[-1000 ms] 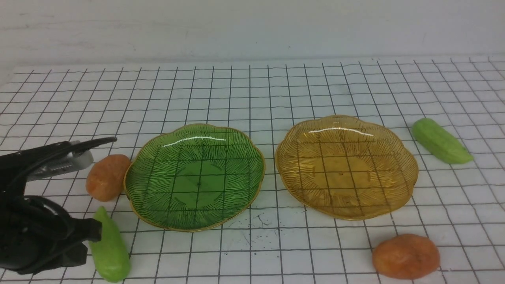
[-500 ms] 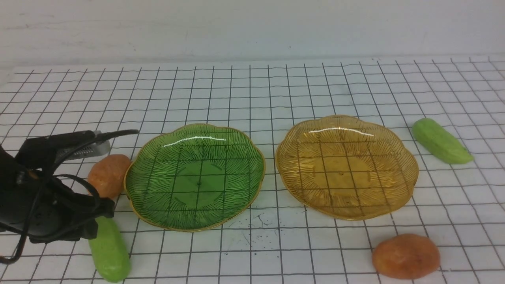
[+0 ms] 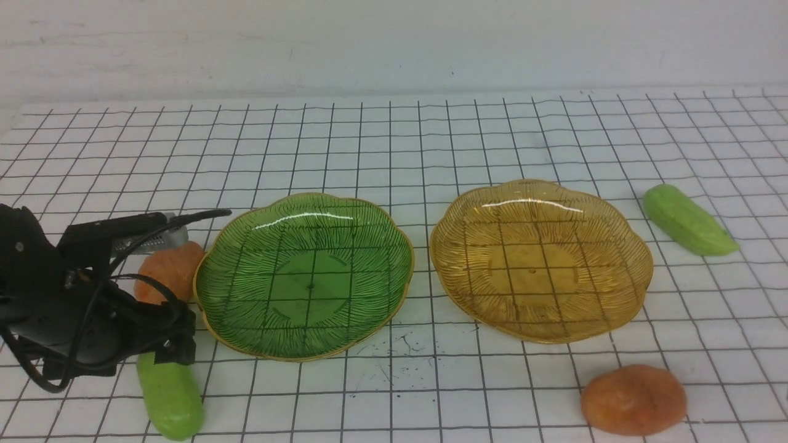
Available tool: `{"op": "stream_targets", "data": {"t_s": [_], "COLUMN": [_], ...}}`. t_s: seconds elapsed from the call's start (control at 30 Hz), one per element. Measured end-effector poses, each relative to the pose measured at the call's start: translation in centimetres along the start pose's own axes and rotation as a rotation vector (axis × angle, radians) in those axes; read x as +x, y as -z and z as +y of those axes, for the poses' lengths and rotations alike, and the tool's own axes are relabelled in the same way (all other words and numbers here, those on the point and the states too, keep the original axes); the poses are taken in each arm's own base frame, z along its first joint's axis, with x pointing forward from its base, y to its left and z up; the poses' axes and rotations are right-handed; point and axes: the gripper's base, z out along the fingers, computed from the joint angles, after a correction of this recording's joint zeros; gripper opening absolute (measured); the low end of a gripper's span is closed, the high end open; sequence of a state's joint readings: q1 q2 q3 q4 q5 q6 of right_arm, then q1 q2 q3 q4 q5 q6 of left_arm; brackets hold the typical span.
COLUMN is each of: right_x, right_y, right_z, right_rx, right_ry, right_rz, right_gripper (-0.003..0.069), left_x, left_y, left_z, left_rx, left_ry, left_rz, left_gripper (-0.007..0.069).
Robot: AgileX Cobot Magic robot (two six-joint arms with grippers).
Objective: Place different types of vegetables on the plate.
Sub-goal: 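Put the green cucumber next to the left plate into that plate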
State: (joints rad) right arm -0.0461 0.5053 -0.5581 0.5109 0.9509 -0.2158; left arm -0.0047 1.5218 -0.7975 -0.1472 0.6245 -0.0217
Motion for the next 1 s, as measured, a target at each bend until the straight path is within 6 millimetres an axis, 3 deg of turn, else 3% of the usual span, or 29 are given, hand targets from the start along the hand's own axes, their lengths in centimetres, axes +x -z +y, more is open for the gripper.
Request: {"op": "stream_targets", "data": {"t_s": [0.23,0.3,0.33,0.37,0.4,0.43,0.57,0.83,1.0], "right_x": [0.0,0.0,0.0,0.0,0.0,0.0,0.0,0.5,0.4], "right_y": [0.0,0.0,0.0,0.0,0.0,0.0,0.0,-0.6,-0.6], "right_z": [0.0,0.0,0.0,0.0,0.0,0.0,0.0,-0.3,0.0], "right_rx": [-0.001,-0.001,-0.001,-0.001,-0.001,-0.001,-0.001,0.005,-0.032], "right_ry": [-0.001,0.000,0.000,0.000,0.001,0.001,0.003,-0.009,-0.012], "right_rz": [-0.002,-0.002,-0.002,-0.002,-0.002,-0.002,-0.002,0.005,-0.011], "right_gripper": [-0.0015,-0.0015,-0.0015,-0.0015,-0.0015,-0.0015,-0.0015,-0.0015,-0.0015], "left_x": [0.3,0.4,0.4,0.4,0.5,0.5,-0.1,-3.9,-5.9], "left_y": [-2.6,-3.2,-3.2,-3.1,-3.0,-2.8,-0.8,6.8,6.6], "left_z": [0.3,0.3,0.3,0.3,0.3,0.2,-0.1,-2.8,-3.8], "left_rx": [-0.012,-0.015,-0.015,-0.015,-0.015,-0.014,-0.003,0.216,0.313], "left_ry": [0.010,0.013,0.010,0.007,0.001,0.000,-0.011,-0.023,-0.093], "left_rz": [0.094,0.116,0.127,0.131,0.141,0.153,0.157,-0.209,-0.347], "left_gripper": [0.0657,0.0568,0.0477,0.0461,0.0381,0.0360,0.0376,0.0376,0.0376]}}
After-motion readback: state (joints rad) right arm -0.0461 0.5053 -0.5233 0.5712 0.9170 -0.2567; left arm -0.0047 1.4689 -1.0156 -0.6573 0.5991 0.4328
